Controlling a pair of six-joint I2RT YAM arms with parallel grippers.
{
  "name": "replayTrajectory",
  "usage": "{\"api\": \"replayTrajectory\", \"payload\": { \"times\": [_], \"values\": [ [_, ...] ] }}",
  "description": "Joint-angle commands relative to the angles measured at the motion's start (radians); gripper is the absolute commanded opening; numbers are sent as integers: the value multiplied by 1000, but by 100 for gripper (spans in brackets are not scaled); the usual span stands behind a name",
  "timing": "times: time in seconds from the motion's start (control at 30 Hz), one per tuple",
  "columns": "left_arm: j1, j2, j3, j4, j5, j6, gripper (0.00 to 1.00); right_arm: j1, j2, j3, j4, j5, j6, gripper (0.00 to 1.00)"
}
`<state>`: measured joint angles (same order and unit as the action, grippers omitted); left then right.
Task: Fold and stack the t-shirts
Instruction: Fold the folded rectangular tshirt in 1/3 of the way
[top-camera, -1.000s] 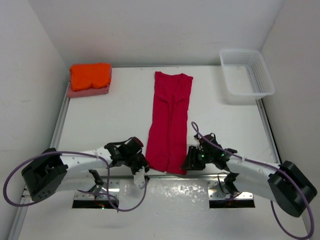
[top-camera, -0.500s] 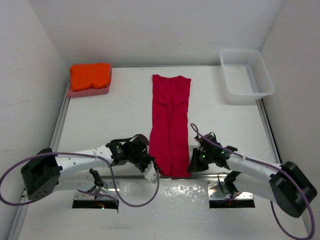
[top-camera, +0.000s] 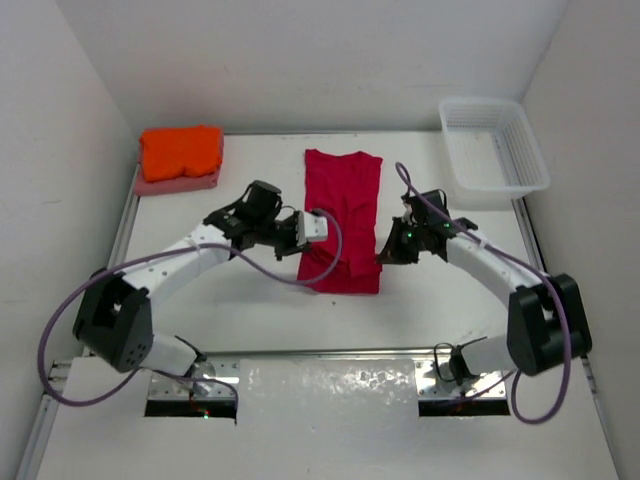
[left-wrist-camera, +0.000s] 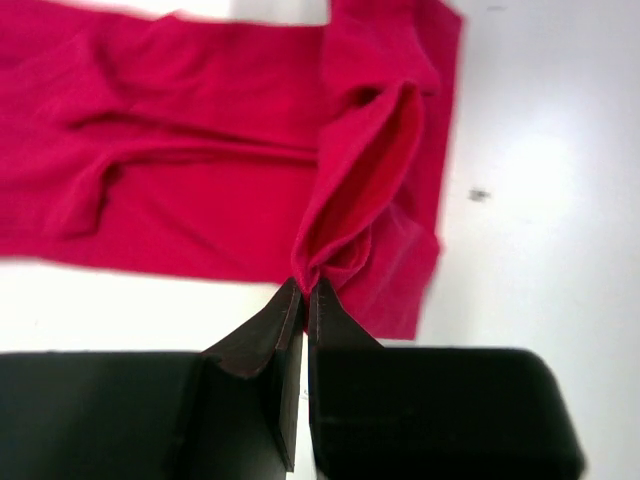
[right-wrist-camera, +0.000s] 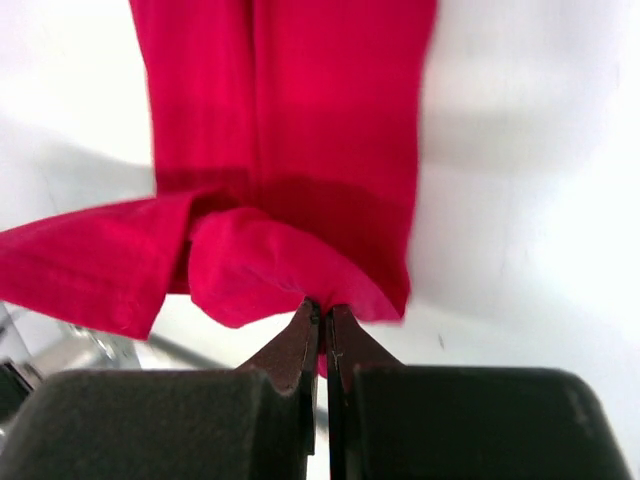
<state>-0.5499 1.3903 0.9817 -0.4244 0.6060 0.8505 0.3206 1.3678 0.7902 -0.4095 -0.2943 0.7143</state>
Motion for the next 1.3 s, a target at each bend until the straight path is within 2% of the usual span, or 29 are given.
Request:
{"api": "replayTrajectory", "payload": {
  "times": [0.0,0.13,0.23,0.47,0.8,0.87,0.9,0.93,0.97,1.1,1.27],
  "values": [
    [83,90,106,58,19,-102,0,-31,111,118,75,-28,-17,0],
    [113,199,190,65,-29,-99,0,-78,206,199,138,-34,7,0],
    [156,283,256,46,-6,-110,0,-80,286,282,129,-45,1,0],
    [163,386,291,144,-40,-113,0,-112,372,322,140,-45,5,0],
    [174,509,350,159,-80,-116,1,-141,533,440,141,-55,-4,0],
    [179,535,360,156,-94,-117,7,-143,583,477,135,-63,0,9],
    [180,542,364,157,-97,-119,12,-144,599,489,133,-62,1,13],
    [183,550,365,161,-106,-125,23,-147,611,500,130,-59,2,21],
    [188,564,368,173,-123,-129,26,-152,622,520,124,-40,1,25],
    [205,602,412,211,-164,-200,40,-205,625,569,117,56,-24,27],
    [223,651,498,205,-244,-310,52,-236,567,658,57,158,-228,33]
  ]
}}
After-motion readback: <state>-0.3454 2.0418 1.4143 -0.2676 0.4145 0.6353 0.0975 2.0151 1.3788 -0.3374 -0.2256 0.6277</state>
